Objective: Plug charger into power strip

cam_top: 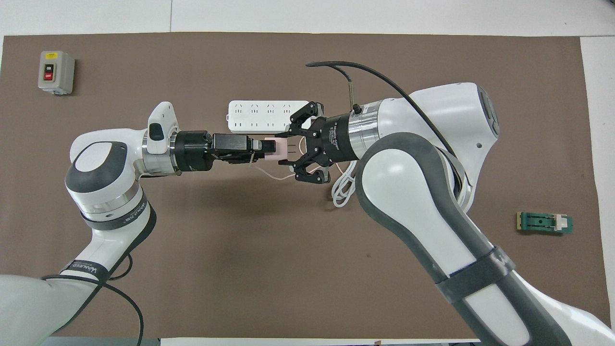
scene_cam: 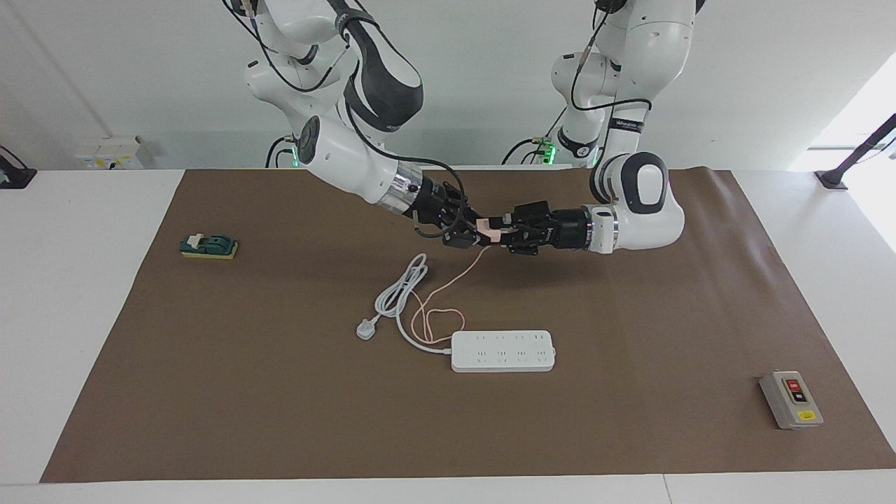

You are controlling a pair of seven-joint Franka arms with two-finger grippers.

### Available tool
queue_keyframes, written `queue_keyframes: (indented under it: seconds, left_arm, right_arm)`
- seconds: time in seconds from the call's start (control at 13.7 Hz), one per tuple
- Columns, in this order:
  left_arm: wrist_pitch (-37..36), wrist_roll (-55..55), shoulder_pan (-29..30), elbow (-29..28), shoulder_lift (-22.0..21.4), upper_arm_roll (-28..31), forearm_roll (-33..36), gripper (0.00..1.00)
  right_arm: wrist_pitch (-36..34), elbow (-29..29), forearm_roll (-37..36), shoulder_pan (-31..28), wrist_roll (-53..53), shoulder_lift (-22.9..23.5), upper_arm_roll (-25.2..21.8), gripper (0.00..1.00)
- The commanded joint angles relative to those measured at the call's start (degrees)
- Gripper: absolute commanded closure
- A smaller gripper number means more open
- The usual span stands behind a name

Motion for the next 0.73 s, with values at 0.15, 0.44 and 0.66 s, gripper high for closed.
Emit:
queue_keyframes:
  seconds: [0.15, 0.44, 0.66]
  left_arm:
    - [-0.09, -0.54, -0.38, -1.47, -1.60, 0.49, -1.20, 1.00]
    - [0.34, -0.54, -0.47, -1.29, -1.60, 0.41, -1.20, 1.00]
    - [0.35, -0.54, -0.47, -1.29, -1.60, 0.41, -1.20, 1.00]
  right_arm:
    - [-0.30, 1.32, 1.12, -0.63, -0.44, 0.49, 0.31, 1.00]
    - [-0.13, 1.41, 1.04, -0.89, 1.15, 0.57, 0.05, 0.00]
    - [-0.13, 1.84, 0.86, -0.71, 1.58, 0.57, 0.05, 0.00]
